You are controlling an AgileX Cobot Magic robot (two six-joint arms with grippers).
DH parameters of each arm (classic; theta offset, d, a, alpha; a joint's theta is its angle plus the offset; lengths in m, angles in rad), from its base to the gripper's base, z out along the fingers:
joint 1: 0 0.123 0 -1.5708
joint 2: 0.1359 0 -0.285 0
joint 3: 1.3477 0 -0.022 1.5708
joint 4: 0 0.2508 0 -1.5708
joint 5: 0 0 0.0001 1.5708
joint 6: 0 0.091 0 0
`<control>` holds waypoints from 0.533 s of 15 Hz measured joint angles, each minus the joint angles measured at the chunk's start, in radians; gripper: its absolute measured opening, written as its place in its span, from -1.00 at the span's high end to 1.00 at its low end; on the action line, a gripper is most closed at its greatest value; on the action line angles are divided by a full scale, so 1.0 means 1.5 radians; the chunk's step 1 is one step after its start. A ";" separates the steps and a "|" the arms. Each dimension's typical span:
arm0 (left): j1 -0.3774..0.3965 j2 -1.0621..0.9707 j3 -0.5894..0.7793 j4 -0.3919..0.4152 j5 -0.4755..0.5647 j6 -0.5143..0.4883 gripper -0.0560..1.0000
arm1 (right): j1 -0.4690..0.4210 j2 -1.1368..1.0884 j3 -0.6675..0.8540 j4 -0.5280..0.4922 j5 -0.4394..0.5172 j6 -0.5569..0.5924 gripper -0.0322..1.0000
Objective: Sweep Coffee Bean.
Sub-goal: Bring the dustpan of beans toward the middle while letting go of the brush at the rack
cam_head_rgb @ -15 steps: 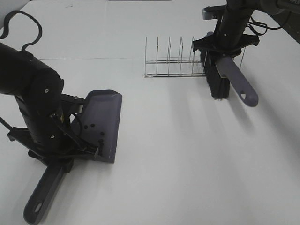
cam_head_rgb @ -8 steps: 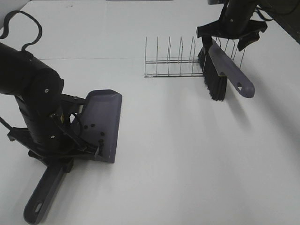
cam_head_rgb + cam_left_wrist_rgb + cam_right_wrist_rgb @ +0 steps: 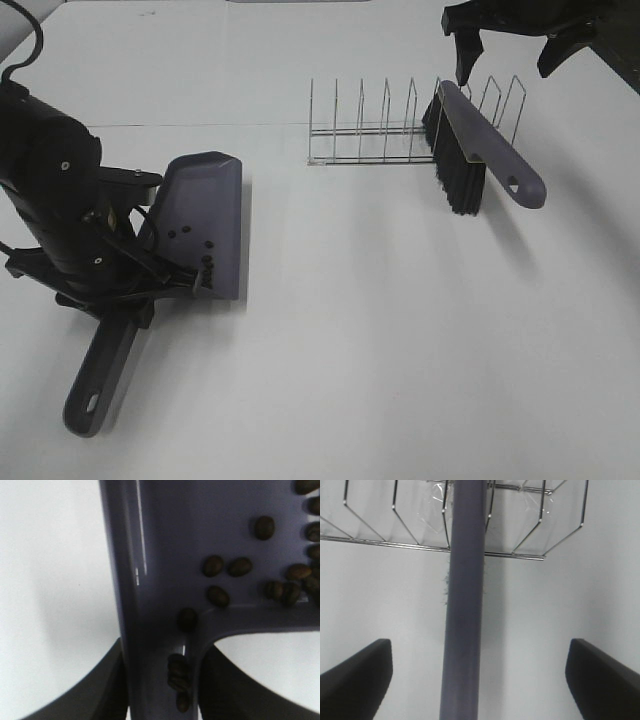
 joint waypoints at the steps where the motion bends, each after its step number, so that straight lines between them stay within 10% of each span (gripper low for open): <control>1: 0.000 0.000 -0.011 -0.005 -0.002 0.007 0.20 | 0.000 -0.012 0.013 0.009 0.000 -0.002 -0.67; 8: 0.000 0.074 -0.163 -0.073 0.059 0.070 0.20 | 0.000 -0.111 0.153 0.009 0.001 -0.017 -0.67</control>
